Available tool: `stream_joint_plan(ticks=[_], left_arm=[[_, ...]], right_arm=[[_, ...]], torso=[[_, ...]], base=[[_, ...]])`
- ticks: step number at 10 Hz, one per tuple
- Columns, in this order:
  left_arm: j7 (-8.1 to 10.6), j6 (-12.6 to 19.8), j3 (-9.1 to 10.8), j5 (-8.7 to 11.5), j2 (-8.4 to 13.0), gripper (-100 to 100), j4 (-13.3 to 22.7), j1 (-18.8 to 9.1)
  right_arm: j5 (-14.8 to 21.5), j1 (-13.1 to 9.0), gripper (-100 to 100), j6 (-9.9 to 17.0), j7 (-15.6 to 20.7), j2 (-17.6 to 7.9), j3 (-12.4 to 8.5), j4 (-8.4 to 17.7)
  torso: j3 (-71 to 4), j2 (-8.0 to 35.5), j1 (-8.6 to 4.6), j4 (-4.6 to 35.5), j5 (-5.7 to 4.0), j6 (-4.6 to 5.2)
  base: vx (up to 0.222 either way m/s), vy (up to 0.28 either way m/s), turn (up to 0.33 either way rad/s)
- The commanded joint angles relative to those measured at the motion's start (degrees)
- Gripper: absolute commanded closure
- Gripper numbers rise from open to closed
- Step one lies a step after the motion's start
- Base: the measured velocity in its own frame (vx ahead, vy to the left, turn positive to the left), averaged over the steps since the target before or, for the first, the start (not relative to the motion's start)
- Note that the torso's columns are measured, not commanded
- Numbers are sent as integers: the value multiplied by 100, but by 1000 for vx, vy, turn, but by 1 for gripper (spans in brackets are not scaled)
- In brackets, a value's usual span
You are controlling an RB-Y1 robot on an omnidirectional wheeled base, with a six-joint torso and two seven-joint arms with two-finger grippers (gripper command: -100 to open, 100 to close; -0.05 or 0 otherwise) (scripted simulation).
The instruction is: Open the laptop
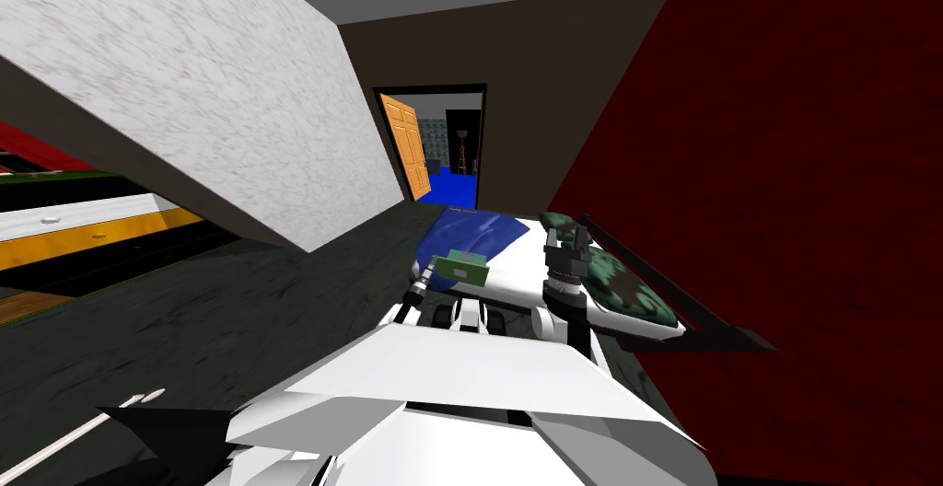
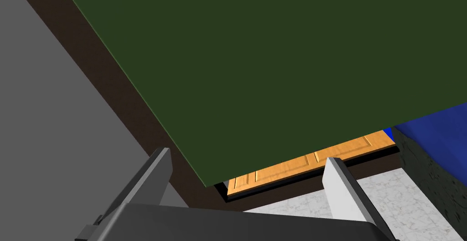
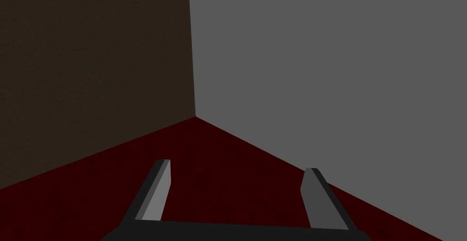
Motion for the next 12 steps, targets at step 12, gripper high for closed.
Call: stream_joint_plan(ticks=[12], left_arm=[[456,1774,-189,131,376,100,8,-850]], right_arm=[[0,-1,0,0,0,0,0,0]], torso=[[-15,-28,27,-19,15,2]], base=[[-28,6,-48]])
